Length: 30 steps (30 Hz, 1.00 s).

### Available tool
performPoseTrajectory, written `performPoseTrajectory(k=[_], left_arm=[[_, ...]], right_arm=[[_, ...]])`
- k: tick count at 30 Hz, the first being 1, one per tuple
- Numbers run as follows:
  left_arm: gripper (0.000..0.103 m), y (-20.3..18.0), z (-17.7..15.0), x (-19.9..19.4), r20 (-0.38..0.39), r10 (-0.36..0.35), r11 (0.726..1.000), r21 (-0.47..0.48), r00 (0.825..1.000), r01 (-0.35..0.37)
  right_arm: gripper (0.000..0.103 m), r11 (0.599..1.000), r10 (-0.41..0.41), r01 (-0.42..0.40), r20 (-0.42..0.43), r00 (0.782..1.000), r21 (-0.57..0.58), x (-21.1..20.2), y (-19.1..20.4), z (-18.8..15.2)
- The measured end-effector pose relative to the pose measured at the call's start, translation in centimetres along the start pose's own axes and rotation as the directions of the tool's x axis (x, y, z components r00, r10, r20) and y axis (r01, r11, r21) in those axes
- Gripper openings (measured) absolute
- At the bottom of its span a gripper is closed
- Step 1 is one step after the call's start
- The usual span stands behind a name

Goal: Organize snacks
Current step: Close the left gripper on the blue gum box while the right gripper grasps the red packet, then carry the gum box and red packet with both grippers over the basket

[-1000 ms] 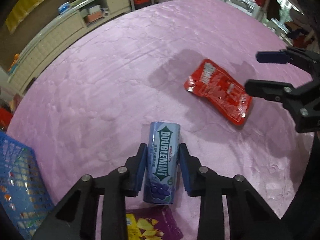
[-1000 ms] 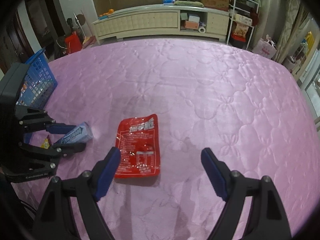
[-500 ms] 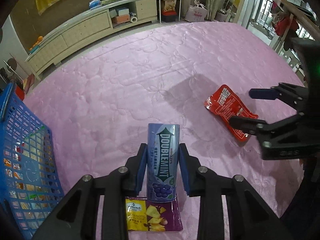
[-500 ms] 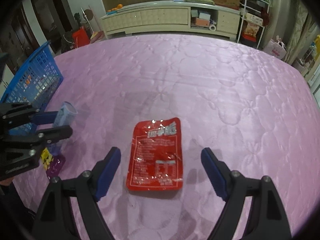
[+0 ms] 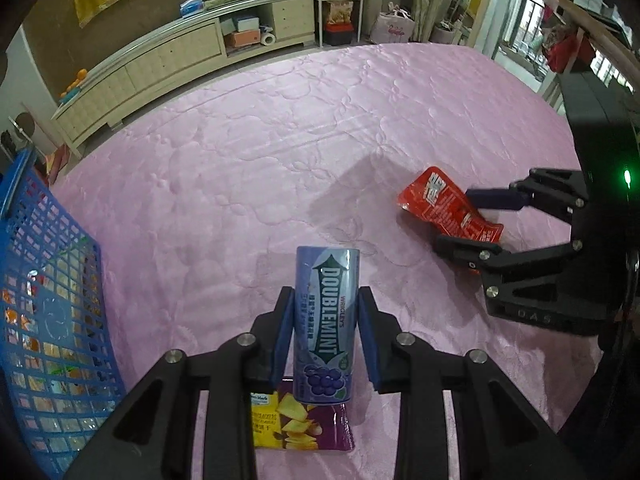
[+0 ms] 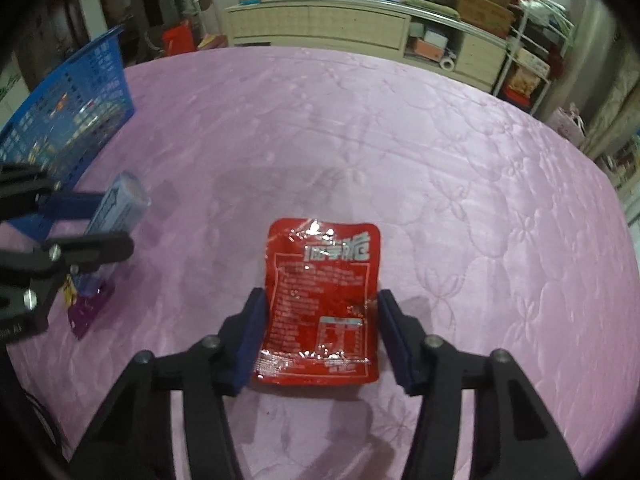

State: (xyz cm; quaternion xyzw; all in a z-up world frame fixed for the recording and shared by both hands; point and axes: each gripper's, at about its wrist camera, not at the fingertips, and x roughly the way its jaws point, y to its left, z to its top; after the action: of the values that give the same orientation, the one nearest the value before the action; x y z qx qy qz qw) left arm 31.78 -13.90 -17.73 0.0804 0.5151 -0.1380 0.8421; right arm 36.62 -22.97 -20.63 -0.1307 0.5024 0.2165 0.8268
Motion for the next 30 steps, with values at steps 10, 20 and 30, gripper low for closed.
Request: performPoseTrajectory(k=[10,20,30], left_arm=[[0.029,1.0,-0.7,-2.6,0.052,-0.028,0.999,-0.038,0.998,0.031],[0.029,2.4,-2.1,-7.9,0.143,-0.014,0.999,-0.047,0.99,0.021],[0.029,5.6,-4.8,-15.3,0.252,0.024,0.997,-0.076,0.967,-0.005]], right_arm=[[0.012,0.999,0.051,-0.051,0.05,0.997,0.008,-1.8,0.1,-0.3],[0.009,0.995,0.098,-0.102,0.15,0.984,0.021,-8.0,2.9,1.9],[0.009,0.99,0.139,-0.124,0.278,0.951,-0.071,-14.8,9.2,4.4]])
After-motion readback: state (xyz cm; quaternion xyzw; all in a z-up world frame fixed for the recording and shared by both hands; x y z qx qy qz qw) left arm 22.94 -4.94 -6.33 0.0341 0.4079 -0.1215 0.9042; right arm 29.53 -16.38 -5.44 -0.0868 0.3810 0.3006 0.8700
